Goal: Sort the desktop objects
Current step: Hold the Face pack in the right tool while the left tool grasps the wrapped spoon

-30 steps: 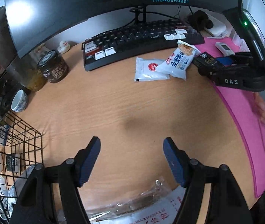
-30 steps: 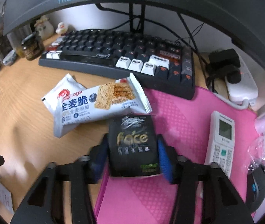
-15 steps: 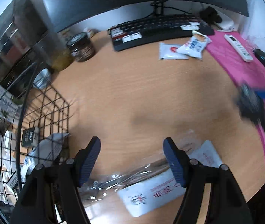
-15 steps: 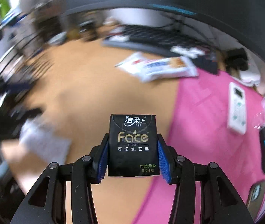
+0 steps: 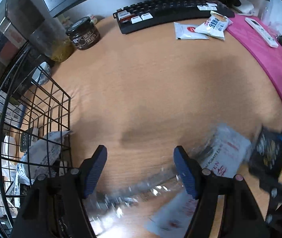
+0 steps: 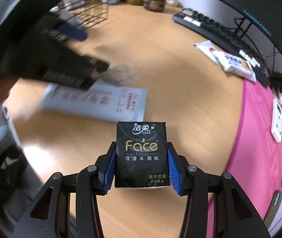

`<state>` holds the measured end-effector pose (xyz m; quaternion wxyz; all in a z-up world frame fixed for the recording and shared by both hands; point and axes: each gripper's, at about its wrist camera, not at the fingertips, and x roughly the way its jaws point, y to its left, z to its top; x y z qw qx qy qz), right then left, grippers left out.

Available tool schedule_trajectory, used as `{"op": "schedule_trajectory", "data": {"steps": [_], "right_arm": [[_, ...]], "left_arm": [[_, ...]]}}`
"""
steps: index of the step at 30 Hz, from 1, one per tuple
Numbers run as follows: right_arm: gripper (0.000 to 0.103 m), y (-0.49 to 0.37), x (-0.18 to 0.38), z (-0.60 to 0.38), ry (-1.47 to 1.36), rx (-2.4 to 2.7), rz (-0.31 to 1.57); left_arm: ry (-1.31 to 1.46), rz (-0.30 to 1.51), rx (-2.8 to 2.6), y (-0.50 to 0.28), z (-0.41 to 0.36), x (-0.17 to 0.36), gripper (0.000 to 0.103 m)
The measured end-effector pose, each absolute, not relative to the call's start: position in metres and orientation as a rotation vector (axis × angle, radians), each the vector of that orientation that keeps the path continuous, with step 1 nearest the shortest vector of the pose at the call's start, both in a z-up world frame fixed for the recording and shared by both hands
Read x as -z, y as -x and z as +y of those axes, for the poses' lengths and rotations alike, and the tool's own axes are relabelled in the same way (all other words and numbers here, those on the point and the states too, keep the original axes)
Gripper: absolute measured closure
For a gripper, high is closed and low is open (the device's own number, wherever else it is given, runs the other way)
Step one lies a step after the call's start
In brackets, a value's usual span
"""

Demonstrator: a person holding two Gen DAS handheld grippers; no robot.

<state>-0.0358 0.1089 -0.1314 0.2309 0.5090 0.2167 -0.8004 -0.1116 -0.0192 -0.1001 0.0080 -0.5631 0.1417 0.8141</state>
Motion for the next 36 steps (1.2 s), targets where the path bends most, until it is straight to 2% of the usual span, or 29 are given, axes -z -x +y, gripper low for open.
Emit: {"op": "schedule_trajectory", "data": {"steps": [9,15,20,26,36], "right_arm": [[0.056,0.086,0.128,0.116,-1.366,2.267,0.443],[0.056,0.071,0.106,0.142,-1.341,2.331,0.335],[0.056,0.055,0.084,0.168,-1.313,2.392,0.293],[0.056,0.034,0.076,0.179,-1.299,2.391,0.262],[0.056,0.031,0.087,0.168,-1.318,2.364,0.279]], "left_arm": [[1.782,0.355,-2.532,0.116,-0.013,0.098,0.029],[1.694,0.285,-2.612,0.106,-0.011,0.064,0.029],[1.624,0.388,-2.589,0.091,0.020,0.055,0.029],[1.677,0.516,-2.539,0.081,0.024,0.070,0.029],[1.723,0.473,-2.454,0.078,0.020,0.093,0.029]]}}
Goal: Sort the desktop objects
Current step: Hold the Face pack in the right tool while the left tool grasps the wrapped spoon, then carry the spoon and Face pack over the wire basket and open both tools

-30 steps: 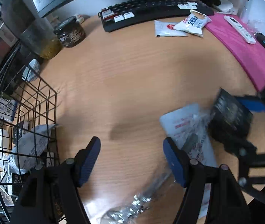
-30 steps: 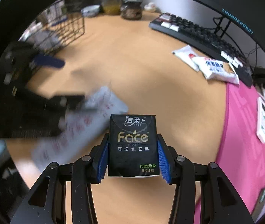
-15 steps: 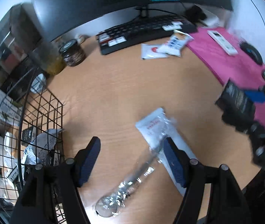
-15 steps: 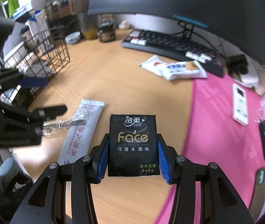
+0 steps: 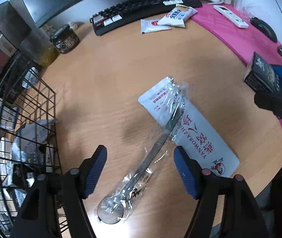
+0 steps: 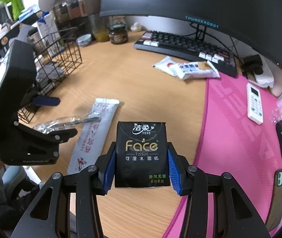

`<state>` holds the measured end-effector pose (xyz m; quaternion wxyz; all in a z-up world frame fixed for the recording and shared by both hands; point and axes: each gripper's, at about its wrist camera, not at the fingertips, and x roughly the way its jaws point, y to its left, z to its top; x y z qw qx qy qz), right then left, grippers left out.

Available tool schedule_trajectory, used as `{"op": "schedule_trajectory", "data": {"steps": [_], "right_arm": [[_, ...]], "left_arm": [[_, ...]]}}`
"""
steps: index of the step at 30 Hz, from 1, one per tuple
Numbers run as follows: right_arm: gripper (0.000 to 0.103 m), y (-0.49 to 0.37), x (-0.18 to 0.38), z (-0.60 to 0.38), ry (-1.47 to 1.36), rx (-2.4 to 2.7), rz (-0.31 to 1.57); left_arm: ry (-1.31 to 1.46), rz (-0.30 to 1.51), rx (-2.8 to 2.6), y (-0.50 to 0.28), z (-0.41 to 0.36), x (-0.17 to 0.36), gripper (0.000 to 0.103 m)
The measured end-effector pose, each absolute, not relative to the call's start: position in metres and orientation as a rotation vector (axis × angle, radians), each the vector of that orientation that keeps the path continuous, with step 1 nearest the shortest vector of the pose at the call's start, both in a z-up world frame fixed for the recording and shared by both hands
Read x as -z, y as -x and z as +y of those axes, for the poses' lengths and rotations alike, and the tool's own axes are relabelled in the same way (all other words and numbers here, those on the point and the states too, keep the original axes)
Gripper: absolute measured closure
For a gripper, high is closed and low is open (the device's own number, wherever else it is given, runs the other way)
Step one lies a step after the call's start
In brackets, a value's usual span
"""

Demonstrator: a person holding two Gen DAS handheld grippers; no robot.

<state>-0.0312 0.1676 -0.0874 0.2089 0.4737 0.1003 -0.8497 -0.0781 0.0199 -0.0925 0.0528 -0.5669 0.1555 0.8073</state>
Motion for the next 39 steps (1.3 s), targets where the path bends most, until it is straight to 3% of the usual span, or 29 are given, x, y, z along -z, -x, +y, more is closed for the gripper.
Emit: {"op": "schedule_trajectory", "data": {"steps": [2,3,4,5,6,9,19,26,32,39], "right_arm": [[0.056,0.032,0.090,0.166,-1.326,2.363,0.279],[0.056,0.033,0.091,0.166,-1.329,2.361,0.276],[0.056,0.034,0.092,0.165,-1.331,2.358,0.273],[0.056,0.034,0.092,0.165,-1.333,2.354,0.270],[0.056,0.034,0.093,0.164,-1.333,2.350,0.269],[0.056,0.035,0.095,0.162,-1.337,2.341,0.266],[0.056,0.033,0.082,0.148,-1.298,2.322,0.255],[0.056,0.034,0.027,0.100,-1.136,2.293,0.261],[0.056,0.028,-0.024,0.012,-0.936,2.213,0.313],[0.056,0.034,-0.031,-0.079,-0.899,2.099,0.339]], "left_arm": [[1.723,0.462,-2.444,0.079,0.020,0.096,0.035],[1.733,0.454,-2.432,0.080,0.019,0.099,0.051],[1.725,0.419,-2.424,0.081,0.017,0.098,0.057],[1.736,0.399,-2.413,0.081,0.015,0.098,0.070],[1.741,0.391,-2.410,0.082,0.015,0.099,0.077],[1.730,0.382,-2.431,0.083,0.013,0.096,0.087],[1.573,0.287,-2.556,0.081,0.004,0.042,0.095],[1.414,0.191,-2.714,0.071,-0.030,-0.024,0.095],[1.301,0.055,-2.928,0.049,-0.104,-0.080,0.095],[1.374,-0.111,-3.024,0.038,-0.181,-0.068,0.095]]}}
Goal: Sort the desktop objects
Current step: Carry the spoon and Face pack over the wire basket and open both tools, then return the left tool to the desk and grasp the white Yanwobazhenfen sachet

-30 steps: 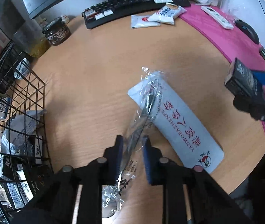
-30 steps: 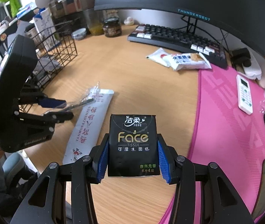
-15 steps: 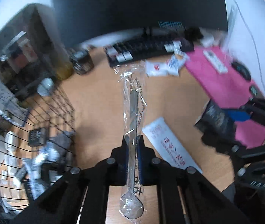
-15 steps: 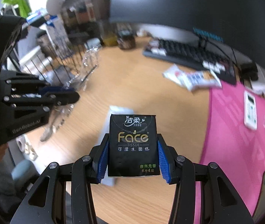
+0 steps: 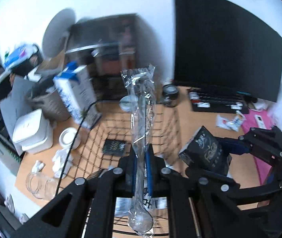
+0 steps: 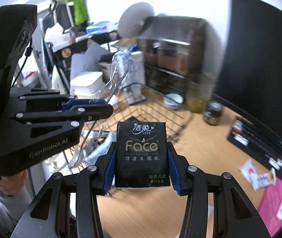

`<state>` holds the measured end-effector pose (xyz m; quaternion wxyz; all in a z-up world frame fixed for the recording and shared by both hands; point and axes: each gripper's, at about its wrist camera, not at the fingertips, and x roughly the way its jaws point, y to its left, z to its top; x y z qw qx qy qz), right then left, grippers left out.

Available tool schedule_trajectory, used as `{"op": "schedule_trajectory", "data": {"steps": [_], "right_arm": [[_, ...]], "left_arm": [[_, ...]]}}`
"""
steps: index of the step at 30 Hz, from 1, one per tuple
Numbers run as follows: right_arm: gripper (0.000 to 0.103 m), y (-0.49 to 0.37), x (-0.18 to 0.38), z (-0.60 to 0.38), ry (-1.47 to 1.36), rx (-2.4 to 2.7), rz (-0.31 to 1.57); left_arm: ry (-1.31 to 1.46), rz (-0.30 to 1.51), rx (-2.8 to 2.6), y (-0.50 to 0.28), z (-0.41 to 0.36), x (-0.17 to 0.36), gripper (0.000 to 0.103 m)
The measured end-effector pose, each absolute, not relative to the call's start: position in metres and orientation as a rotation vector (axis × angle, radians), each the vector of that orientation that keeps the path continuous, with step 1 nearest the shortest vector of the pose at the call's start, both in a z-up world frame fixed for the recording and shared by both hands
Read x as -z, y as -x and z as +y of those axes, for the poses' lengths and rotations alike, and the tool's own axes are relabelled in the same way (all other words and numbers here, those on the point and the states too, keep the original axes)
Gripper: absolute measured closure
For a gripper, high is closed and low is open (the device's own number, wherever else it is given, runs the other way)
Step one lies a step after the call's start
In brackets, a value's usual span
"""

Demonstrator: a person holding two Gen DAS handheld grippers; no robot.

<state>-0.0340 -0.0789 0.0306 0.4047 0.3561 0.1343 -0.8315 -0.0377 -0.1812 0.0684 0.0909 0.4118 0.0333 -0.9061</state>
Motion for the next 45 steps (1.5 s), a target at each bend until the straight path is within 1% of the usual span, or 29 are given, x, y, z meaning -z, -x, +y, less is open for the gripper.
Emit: {"op": "schedule_trajectory", "data": {"steps": [5,8,10,12,14,18,23,26,29,33,36,40,45], "right_arm": [[0.056,0.042,-0.002,-0.118,-0.952,2.053,0.395],[0.056,0.044,0.012,-0.129,-0.977,2.032,0.431],[0.056,0.046,0.018,-0.131,-0.976,2.025,0.433],[0.056,0.046,0.021,-0.130,-0.969,2.035,0.429],[0.056,0.046,0.020,-0.128,-0.963,2.044,0.423],[0.055,0.040,0.013,-0.119,-0.956,2.048,0.390],[0.055,0.029,-0.002,-0.095,-0.918,2.123,0.393],[0.055,0.021,-0.010,-0.071,-0.891,2.194,0.394],[0.055,0.014,-0.013,-0.039,-0.870,2.263,0.392],[0.054,0.014,-0.006,0.006,-0.915,2.337,0.383],[0.054,0.018,0.002,0.034,-0.957,2.375,0.371],[0.054,0.031,0.018,0.077,-1.047,2.428,0.333],[0.054,0.047,0.047,0.131,-1.165,2.476,0.208]], "left_arm": [[-1.280,0.156,2.630,0.038,-0.207,-0.041,0.095],[-1.290,0.174,2.611,0.033,-0.216,-0.034,0.094],[-1.296,0.201,2.598,0.030,-0.223,-0.031,0.085],[-1.282,0.207,2.590,0.027,-0.226,-0.030,0.061],[-1.263,0.179,2.580,0.024,-0.226,-0.031,0.053],[-1.241,0.180,2.597,0.017,-0.221,-0.038,0.053],[-1.214,0.122,2.643,0.010,-0.198,-0.048,0.052],[-1.213,0.088,2.674,0.010,-0.178,-0.051,0.052],[-1.232,0.042,2.707,0.013,-0.150,-0.051,0.046],[-1.283,-0.019,2.756,0.020,-0.107,-0.043,0.046],[-1.348,-0.019,2.780,0.028,-0.079,-0.032,0.044],[-1.492,-0.042,2.760,0.051,-0.037,0.001,0.043],[-1.693,0.007,2.686,0.083,-0.006,0.052,0.043]]}}
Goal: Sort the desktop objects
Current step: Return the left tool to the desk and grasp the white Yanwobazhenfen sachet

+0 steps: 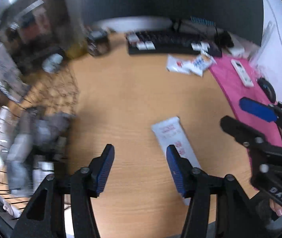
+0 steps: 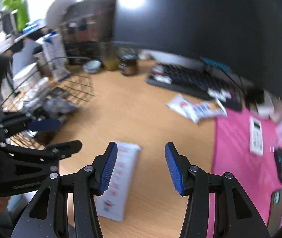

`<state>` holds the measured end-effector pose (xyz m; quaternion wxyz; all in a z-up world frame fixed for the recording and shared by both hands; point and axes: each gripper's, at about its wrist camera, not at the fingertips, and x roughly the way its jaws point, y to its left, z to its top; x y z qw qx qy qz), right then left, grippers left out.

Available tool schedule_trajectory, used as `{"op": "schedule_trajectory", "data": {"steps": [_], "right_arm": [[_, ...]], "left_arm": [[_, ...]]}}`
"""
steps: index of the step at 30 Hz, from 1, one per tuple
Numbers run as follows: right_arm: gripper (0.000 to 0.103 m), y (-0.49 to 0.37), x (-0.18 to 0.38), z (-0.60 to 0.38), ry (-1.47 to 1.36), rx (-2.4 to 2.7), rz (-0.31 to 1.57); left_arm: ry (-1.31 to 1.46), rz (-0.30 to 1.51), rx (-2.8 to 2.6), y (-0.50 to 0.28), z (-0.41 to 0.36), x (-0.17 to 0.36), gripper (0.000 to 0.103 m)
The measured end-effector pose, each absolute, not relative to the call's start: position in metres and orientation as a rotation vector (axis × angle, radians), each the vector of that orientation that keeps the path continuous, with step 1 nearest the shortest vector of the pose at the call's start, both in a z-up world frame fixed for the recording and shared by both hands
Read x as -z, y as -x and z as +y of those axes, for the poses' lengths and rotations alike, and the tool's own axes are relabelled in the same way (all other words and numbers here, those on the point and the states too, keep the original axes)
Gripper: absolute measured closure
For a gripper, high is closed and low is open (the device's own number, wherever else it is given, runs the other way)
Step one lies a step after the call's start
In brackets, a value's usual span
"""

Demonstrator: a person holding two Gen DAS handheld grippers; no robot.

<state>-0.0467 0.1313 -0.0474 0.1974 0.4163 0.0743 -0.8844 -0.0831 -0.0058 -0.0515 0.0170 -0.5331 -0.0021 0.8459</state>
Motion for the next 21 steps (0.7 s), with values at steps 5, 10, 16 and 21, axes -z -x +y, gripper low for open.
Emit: {"op": "schedule_trajectory", "data": {"steps": [5,10,16,21], "right_arm": [[0.054,0.052,0.062,0.152,-1.204,2.504,0.214],[0.054,0.055,0.069,0.161,-1.229,2.511,0.189],[0.053,0.052,0.079,0.166,-1.262,2.516,0.199],[0.053,0.051,0.083,0.169,-1.273,2.518,0.201]], "left_arm": [[1.708,0.030,-2.564,0.092,0.020,0.074,0.042],[1.768,0.071,-2.488,0.098,0.039,0.096,0.041],[1.774,0.106,-2.482,0.101,0.046,0.101,0.032],[1.801,0.118,-2.424,0.103,0.056,0.110,0.031]]}}
